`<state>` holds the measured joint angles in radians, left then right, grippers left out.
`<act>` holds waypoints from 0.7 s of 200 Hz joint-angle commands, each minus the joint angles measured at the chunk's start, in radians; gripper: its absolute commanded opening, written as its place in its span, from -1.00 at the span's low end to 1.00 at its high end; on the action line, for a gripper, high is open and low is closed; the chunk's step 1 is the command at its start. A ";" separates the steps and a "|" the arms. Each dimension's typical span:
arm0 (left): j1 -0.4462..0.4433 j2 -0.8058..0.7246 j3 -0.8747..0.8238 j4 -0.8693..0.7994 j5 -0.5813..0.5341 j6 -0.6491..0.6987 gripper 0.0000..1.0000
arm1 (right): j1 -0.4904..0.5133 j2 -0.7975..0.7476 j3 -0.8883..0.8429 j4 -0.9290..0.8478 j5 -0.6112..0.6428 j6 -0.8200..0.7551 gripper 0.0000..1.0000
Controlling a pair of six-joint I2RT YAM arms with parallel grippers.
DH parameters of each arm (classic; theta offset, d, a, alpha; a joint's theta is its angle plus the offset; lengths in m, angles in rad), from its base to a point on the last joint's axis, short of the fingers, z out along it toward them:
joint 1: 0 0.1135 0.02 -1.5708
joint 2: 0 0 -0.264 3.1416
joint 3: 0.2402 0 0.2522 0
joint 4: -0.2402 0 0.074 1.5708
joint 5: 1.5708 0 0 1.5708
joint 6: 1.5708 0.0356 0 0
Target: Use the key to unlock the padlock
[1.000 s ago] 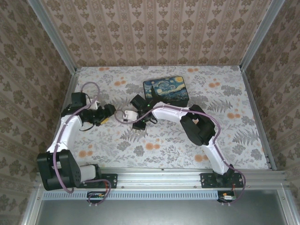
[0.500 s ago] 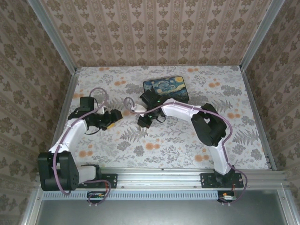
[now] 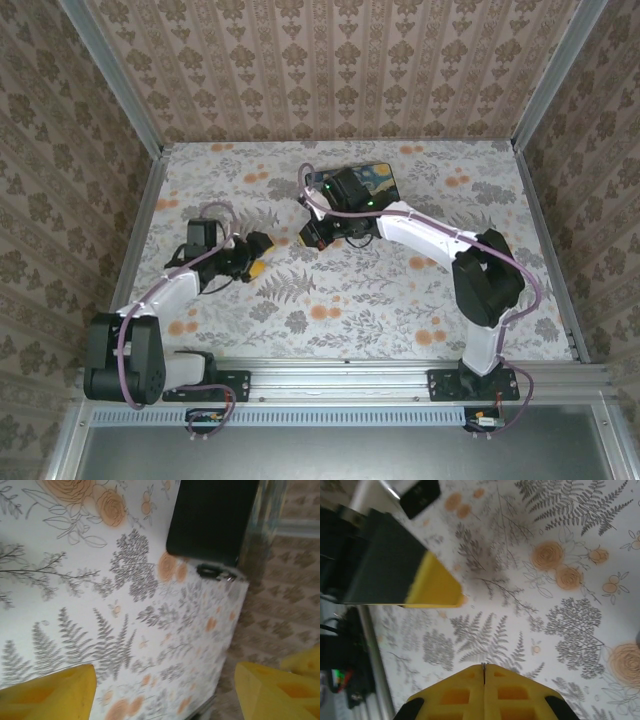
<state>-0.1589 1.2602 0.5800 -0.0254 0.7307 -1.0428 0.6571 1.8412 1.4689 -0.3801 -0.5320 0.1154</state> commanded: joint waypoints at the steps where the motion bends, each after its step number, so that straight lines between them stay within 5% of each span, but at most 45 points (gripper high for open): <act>1: -0.024 -0.002 0.000 0.211 -0.039 -0.337 0.54 | 0.009 -0.042 0.002 0.032 -0.033 0.161 -0.95; 58: -0.183 0.109 -0.013 0.443 -0.097 -0.740 0.61 | 0.046 -0.091 -0.060 0.169 -0.008 0.277 -0.95; 140: -0.264 0.122 -0.013 0.529 -0.171 -0.828 0.41 | 0.068 -0.104 -0.124 0.213 0.012 0.248 -0.95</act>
<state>-0.4202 1.4071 0.5755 0.4652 0.5869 -1.8374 0.7231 1.7790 1.3724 -0.1864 -0.5308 0.3706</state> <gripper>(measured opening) 0.727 0.038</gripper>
